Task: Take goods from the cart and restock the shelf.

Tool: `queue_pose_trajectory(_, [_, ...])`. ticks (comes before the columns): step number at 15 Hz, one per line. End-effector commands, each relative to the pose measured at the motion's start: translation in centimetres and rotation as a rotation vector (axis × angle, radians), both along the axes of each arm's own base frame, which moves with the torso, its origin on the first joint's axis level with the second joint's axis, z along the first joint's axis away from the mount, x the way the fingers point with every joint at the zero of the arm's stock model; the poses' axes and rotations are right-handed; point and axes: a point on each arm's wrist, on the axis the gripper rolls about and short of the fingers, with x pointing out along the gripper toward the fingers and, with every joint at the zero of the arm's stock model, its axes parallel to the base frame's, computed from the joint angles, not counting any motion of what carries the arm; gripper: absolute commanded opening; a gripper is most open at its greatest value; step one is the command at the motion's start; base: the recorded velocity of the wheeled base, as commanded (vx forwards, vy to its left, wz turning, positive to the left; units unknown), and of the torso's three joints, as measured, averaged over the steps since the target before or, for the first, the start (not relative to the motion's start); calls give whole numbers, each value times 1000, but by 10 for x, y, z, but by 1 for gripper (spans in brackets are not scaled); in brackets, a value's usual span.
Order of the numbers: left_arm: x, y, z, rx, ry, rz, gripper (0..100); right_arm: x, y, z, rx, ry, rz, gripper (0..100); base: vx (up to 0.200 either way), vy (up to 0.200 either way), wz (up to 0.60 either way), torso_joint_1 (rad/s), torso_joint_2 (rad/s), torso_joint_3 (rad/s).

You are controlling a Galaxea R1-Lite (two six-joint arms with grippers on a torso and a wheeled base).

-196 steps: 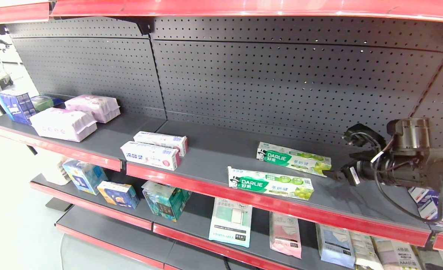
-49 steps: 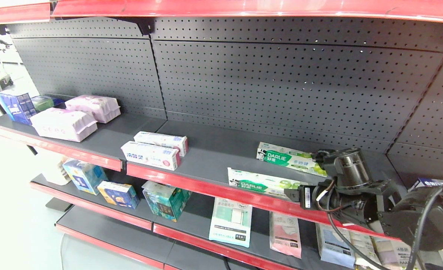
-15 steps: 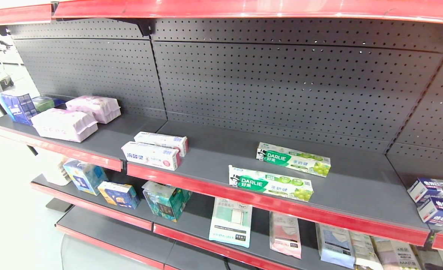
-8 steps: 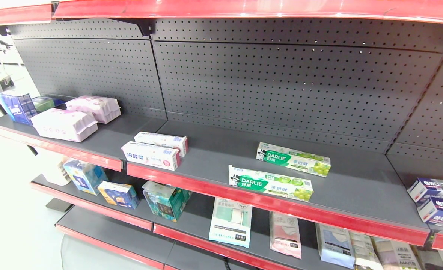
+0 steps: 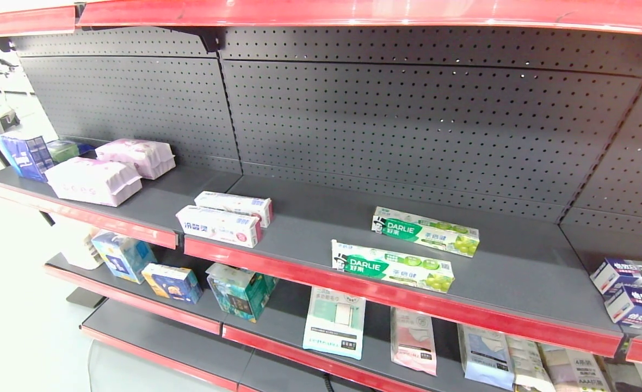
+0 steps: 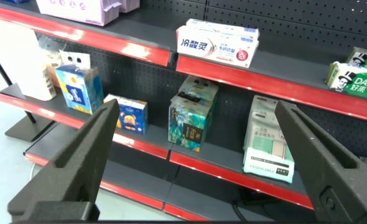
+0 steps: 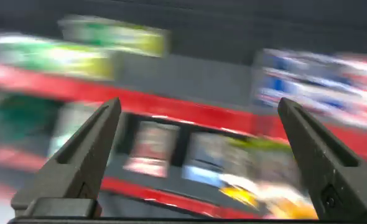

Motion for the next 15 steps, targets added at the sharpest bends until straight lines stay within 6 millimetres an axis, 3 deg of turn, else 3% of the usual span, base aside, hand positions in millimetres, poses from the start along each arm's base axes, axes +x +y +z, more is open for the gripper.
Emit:
queue_pose_trajectory(1, [0,0,0,-1,0,1,100,-1,0,-5,1,-15,19,100,0,0,0,0,0,0])
queue_pose_trajectory(4, [0,0,0,4,1,-2,100,-1,-2,-6,79,-12,-86,100,0,0,0,0,0,0])
queue_pose_trajectory(11, [0,0,0,4,1,-2,100,-1,-2,-6,82,-12,-89,100,0,0,0,0,0,0])
queue_pose_trajectory(15, [0,0,0,4,1,-2,100,-1,-2,-6,79,-12,-89,100,0,0,-600,2,5,5])
